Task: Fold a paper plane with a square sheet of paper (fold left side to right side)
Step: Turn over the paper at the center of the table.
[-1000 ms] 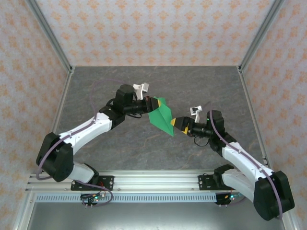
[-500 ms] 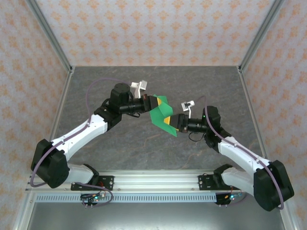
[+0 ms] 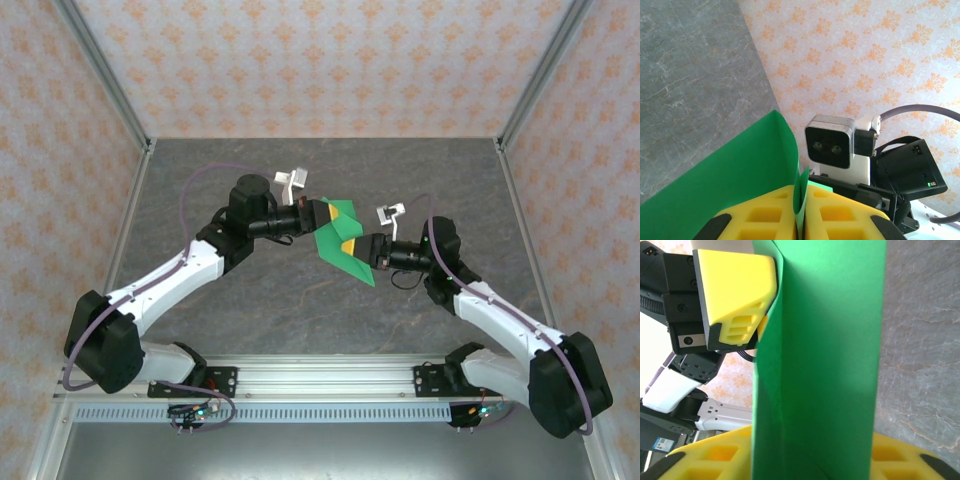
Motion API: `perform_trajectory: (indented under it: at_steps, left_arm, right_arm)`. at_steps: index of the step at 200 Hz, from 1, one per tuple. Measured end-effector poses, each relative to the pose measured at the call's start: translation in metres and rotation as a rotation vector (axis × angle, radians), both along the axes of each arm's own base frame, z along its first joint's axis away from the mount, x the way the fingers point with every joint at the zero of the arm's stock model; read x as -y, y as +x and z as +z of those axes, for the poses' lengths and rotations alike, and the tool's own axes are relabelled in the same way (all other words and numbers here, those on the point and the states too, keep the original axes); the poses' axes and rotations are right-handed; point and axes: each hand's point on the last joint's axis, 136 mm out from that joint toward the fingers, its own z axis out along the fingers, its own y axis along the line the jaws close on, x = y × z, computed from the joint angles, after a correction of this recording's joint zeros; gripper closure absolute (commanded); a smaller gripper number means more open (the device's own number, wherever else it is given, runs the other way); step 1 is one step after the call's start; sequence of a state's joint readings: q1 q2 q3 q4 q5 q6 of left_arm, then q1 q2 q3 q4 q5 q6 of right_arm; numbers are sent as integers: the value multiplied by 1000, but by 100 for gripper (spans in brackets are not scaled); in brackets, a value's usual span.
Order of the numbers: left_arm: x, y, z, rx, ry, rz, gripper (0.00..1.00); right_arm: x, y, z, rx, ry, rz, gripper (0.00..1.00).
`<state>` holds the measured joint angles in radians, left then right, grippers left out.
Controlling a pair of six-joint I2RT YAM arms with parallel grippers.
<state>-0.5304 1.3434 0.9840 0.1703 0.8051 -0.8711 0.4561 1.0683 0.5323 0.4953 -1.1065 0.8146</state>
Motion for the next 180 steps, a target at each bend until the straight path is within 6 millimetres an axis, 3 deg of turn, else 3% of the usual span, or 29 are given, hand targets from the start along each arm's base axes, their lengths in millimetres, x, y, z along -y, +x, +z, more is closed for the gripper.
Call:
perform_trajectory:
  at_steps: [18,34,55,83,116,180]
  left_arm:
    - [-1,-1,-6,-7,10,-1,69]
    - [-2,-2,-10,-9,28,3,48]
    - [-13,-6,-15,9,96,33,38]
    - [-41,-13,-16,63,222,123,34]
    - [-79,-24,-9,144,355,242,34]
    - [-134,-45,-11,222,509,398,34]
  right_arm:
    - [1,1,-3,1,-16,-8,74]
    - [2,1,-8,-7,-38,-14,78]
    - [4,2,-16,-15,-86,-28,83]
    - [8,5,-27,-5,-202,-52,94]
    - [13,9,-44,12,-407,-94,99]
    - [18,16,-92,153,-1101,-192,100]
